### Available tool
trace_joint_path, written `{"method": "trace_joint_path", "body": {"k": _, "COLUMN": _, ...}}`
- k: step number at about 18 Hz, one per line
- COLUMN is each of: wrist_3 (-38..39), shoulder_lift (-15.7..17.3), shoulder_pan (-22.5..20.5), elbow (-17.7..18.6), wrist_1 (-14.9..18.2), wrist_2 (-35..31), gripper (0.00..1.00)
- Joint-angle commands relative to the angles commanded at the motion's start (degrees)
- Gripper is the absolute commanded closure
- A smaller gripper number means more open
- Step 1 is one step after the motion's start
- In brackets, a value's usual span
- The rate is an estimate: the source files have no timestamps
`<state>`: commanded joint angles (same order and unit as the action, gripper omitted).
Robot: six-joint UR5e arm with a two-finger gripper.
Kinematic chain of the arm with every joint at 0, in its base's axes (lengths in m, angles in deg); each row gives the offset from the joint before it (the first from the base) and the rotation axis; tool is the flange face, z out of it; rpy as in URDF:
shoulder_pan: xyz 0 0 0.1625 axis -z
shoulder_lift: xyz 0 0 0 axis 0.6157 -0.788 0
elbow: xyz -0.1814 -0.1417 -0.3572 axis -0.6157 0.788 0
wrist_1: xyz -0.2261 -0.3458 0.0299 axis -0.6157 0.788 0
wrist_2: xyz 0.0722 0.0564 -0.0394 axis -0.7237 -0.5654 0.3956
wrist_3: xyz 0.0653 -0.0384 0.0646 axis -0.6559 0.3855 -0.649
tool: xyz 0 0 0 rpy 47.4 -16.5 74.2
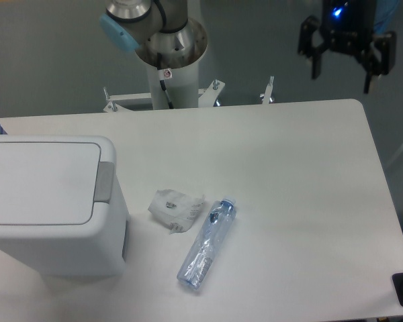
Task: Open the trash can
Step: 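Move the open gripper over to the white trash bin's lid edge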
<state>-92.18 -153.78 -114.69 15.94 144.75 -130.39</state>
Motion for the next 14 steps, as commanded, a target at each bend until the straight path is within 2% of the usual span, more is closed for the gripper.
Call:
{"method": "trace_joint_path", "body": {"k": 2, "wrist_3": 10.2, "shoulder_lift": -0.9, "shoulder_pan": 3.5, "elbow": 0.1, "wrist_1": -3.6, "wrist_2": 0.2, "gripper": 0.00}}
{"method": "trace_joint_path", "body": {"k": 3, "wrist_3": 14.3, "shoulder_lift": -1.1, "shoulder_pan": 4.8, "elbow": 0.3, "wrist_1": -4.4, "wrist_2": 0.3, "gripper": 0.00}}
{"method": "trace_joint_path", "body": {"k": 8, "wrist_3": 27.3, "shoulder_lift": -1.8, "shoulder_pan": 12.0, "elbow": 0.6, "wrist_1": -4.8, "wrist_2": 4.0, "gripper": 0.00}}
{"method": "trace_joint_path", "body": {"k": 11, "wrist_3": 36.9, "shoulder_lift": -1.8, "shoulder_pan": 12.9, "elbow": 0.7, "wrist_1": -5.0, "wrist_2": 10.0, "gripper": 0.00}}
{"method": "trace_joint_path", "body": {"k": 14, "wrist_3": 38.6, "shoulder_lift": -1.9, "shoulder_pan": 15.3, "elbow": 1.8, "wrist_1": -5.2, "wrist_2": 10.5, "gripper": 0.00}}
